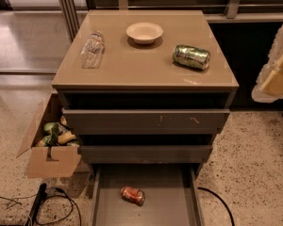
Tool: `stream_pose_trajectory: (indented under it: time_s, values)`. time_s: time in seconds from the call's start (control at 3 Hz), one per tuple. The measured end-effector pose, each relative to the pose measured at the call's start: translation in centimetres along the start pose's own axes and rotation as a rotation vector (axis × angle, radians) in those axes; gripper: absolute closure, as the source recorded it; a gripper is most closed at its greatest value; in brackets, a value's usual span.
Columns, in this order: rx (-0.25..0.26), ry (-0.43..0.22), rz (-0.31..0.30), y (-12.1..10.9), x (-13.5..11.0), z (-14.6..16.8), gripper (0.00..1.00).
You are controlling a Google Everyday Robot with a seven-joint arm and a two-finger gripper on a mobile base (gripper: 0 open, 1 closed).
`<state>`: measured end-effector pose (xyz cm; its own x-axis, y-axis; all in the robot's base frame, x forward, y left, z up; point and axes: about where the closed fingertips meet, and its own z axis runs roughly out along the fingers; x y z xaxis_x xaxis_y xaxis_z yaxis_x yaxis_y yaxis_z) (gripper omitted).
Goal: Pick coke can from bottom drawer and place on counter
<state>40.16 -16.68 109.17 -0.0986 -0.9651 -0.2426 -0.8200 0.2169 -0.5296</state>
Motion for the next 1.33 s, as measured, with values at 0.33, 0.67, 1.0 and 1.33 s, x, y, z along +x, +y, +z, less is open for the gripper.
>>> stream_pose_trajectory:
  time_s: [0.33,0.67,1.0,1.33]
  values:
    - [0.0,0.0,0.0,0.0,0.0,0.0,0.0]
    - [0.0,0.0,0.0,0.0,0.0,0.0,0.0]
    - [0.0,0.0,0.0,0.0,0.0,0.0,0.0]
    - [0.0,0.0,0.0,0.0,0.0,0.0,0.0]
